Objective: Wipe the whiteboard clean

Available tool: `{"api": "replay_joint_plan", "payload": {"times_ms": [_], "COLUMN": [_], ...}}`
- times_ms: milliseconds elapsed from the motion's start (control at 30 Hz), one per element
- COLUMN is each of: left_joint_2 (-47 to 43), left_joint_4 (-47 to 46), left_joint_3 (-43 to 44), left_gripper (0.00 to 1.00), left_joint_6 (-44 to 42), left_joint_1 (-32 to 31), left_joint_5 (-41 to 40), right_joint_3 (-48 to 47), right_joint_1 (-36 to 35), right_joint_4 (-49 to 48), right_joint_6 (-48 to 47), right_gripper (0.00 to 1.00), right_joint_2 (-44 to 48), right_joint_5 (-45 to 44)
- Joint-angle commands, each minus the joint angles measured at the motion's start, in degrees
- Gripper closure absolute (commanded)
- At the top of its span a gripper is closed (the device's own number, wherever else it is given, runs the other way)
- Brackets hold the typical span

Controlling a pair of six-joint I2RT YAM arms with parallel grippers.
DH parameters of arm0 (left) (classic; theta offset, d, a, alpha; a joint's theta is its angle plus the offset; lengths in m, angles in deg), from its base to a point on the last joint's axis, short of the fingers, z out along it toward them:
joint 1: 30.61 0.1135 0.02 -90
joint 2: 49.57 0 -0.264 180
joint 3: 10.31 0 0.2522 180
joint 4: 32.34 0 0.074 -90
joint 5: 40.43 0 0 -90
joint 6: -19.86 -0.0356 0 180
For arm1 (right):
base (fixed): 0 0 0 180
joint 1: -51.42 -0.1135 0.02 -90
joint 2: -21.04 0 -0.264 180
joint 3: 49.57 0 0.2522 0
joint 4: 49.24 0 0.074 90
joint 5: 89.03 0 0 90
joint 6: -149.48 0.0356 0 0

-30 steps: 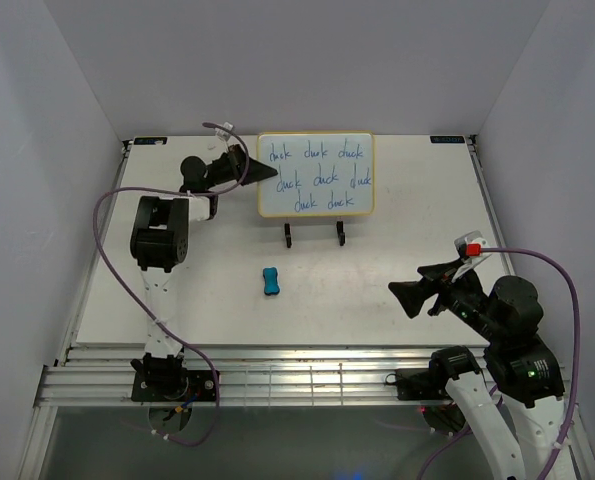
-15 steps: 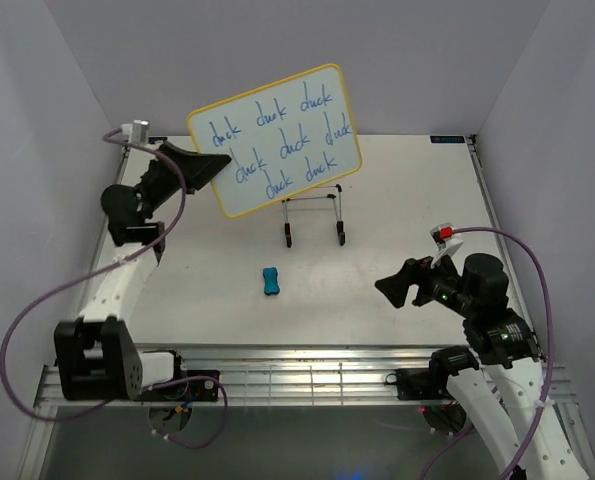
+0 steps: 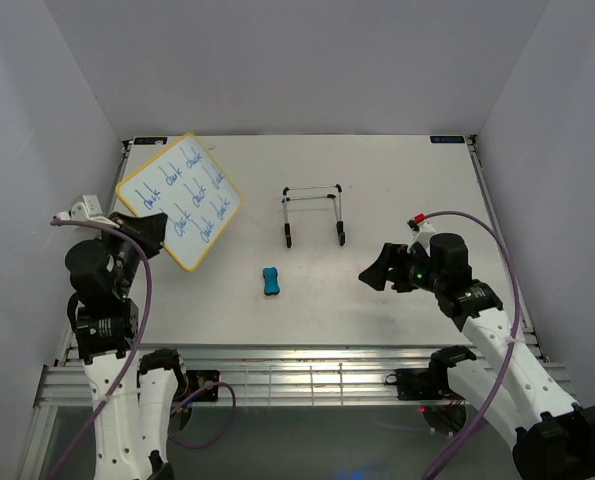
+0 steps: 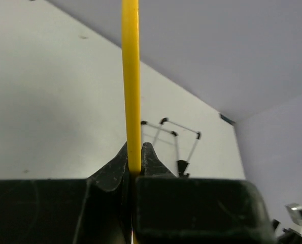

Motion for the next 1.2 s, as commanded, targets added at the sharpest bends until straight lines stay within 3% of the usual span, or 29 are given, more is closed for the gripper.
{"api": "replay_joint_plan", "payload": {"times_ms": [0, 67, 133, 200, 300, 333, 367, 433, 500, 767, 1000, 1167], "left_joint_2": [-2.63, -3.33, -4.03, -5.0, -6.93, -7.29, -7.55, -8.17, -8.69, -9.93, -10.8, -11.68], "left_joint_4": [10.34, 12.45, 14.46, 15.7, 17.63, 19.12, 19.74, 21.32, 21.33, 20.89, 19.75, 19.83], "left_joint_3": [5.89, 7.47, 8.88, 9.67, 10.2, 10.46, 10.64, 10.99, 10.3, 8.45, 6.08, 4.49], "left_gripper": [1.0, 1.0, 1.0, 1.0, 1.0, 1.0, 1.0, 1.0, 1.0, 1.0, 1.0, 1.0], "left_joint_6": [-7.99, -9.66, -10.28, -11.16, -12.39, -12.66, -13.01, -14.15, -15.12, -17.31, -19.34, -20.22], "left_joint_1": [0.27, -1.66, -2.46, -2.98, -4.47, -4.83, -5.27, -6.76, -8.16, -11.84, -14.14, -15.55], "left_joint_5": [-13.4, -17.09, -19.99, -21.58, -23.25, -23.95, -25.0, -25.98, -25.98, -26.42, -25.89, -26.95], "right_joint_3": [-2.59, -4.34, -7.58, -12.85, -18.49, -17.63, -17.71, -21.9, -30.16, -51.33, -55.85, -58.48], "right_joint_1": [-4.65, -9.22, -18.35, -24.93, -27.0, -27.61, -29.79, -32.17, -34.55, -45.27, -45.98, -45.98], "right_joint_4": [-6.81, -6.4, -2.63, -1.13, -0.85, -7.91, -9.63, -4.77, -0.61, 11.51, 12.15, 12.24], "right_joint_6": [2.19, 2.56, 2.46, 3.95, 8.87, 8.1, 7.92, 8.44, 7.74, 8.0, 8.18, 7.3], "right_gripper": [0.1, 0.1, 0.1, 0.1, 0.1, 0.1, 0.1, 0.1, 0.1, 0.09, 0.0, 0.16], "right_joint_2": [-3.57, -8.48, -14.35, -17.54, -22.2, -22.73, -23.69, -31.14, -40.25, -63.13, -71.51, -74.41], "right_joint_5": [-5.85, -15.23, -28.46, -32.13, -27.7, -20.79, -20.9, -26.92, -27.05, -41.53, -41.82, -42.52]}}
